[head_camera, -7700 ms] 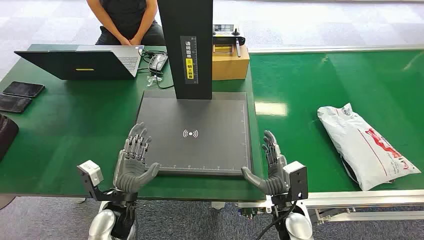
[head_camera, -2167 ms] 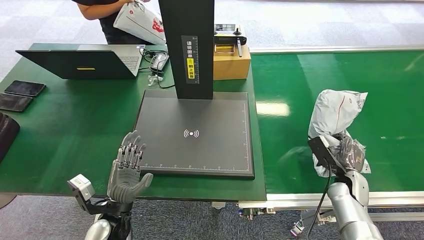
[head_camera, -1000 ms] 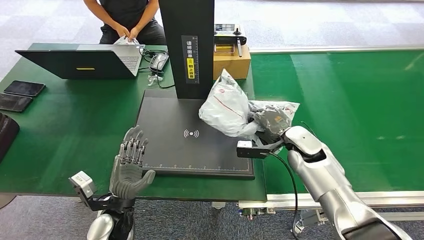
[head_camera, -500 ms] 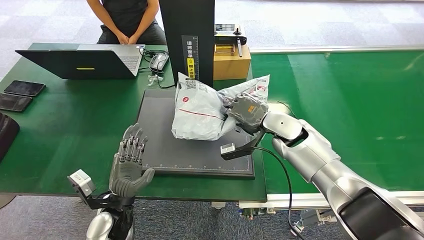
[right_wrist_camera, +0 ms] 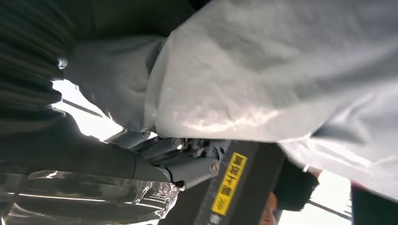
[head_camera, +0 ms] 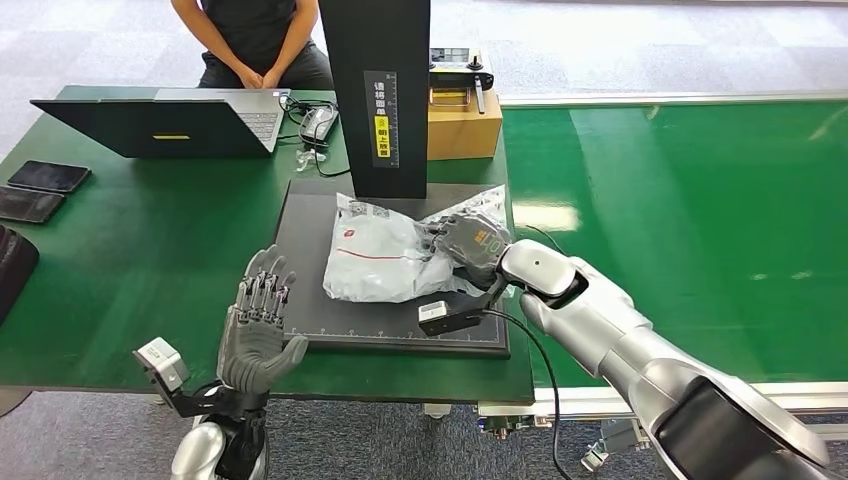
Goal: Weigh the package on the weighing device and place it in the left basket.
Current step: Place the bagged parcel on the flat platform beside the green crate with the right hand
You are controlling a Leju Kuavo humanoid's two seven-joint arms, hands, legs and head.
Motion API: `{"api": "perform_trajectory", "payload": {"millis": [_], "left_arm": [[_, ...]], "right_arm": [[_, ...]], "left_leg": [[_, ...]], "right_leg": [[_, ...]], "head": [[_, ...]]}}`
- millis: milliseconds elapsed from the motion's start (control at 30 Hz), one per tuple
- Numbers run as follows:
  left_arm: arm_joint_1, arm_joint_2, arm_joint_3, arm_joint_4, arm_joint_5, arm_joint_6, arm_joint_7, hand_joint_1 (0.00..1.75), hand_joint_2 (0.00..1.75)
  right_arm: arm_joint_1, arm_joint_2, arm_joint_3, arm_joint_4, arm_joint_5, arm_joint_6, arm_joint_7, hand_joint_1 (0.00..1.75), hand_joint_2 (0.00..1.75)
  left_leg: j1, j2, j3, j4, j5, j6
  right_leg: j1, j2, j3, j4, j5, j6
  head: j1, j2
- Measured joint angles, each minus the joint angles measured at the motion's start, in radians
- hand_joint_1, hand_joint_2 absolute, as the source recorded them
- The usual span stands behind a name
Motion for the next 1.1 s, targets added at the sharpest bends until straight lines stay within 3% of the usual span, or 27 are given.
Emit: {"api": "perform_trajectory", "payload": {"millis": [300,467,667,833,967,1100], "left_arm": [[0.001,0.000,0.000,0.000,-0.005,0.003,0.000,0.00,1.75],[0.002,0.000,0.000,0.000,-0.008,0.006,0.000,0.00,1.75],[0.013,0.000,0.000,0.000,-0.008,0.011,0.002,0.00,1.75],[0.031,0.002,0.000,0.000,-0.005,0.024,0.002,0.00,1.75],[0.042,0.005,0.000,0.000,-0.002,0.033,0.003,0.00,1.75],[0.051,0.006,0.002,0.000,0.000,0.043,0.007,0.00,1.75]], "right_arm": [[0.012,0.014,-0.026,0.070,-0.052,-0.085,0.008,0.00,1.75],[0.055,0.013,-0.100,0.067,-0.178,-0.106,-0.062,0.00,1.75],[0.163,0.010,-0.265,-0.034,-0.545,0.051,-0.232,0.00,1.75],[0.277,0.001,-0.418,-0.198,-0.829,0.235,-0.263,0.00,1.75],[0.365,-0.011,-0.521,-0.345,-0.936,0.279,-0.250,0.00,1.75],[0.466,-0.017,-0.624,-0.480,-0.965,0.263,-0.245,0.00,1.75]], "left_leg": [[0.000,0.000,0.000,0.000,0.000,0.000],[0.000,0.000,0.000,0.000,0.000,0.000],[0.000,0.000,0.000,0.000,0.000,0.000],[0.000,0.000,0.000,0.000,0.000,0.000],[0.000,0.000,0.000,0.000,0.000,0.000],[0.000,0.000,0.000,0.000,-0.001,0.000]], "right_leg": [[0.000,0.000,0.000,0.000,0.000,0.000],[0.000,0.000,0.000,0.000,0.000,0.000],[0.000,0.000,0.000,0.000,0.000,0.000],[0.000,0.000,0.000,0.000,0.000,0.000],[0.000,0.000,0.000,-0.001,0.000,0.000],[0.000,0.000,0.000,-0.001,0.000,0.000]], "head": [[0.000,0.000],[0.000,0.000],[0.000,0.000],[0.000,0.000],[0.000,0.000],[0.000,0.000]]}}
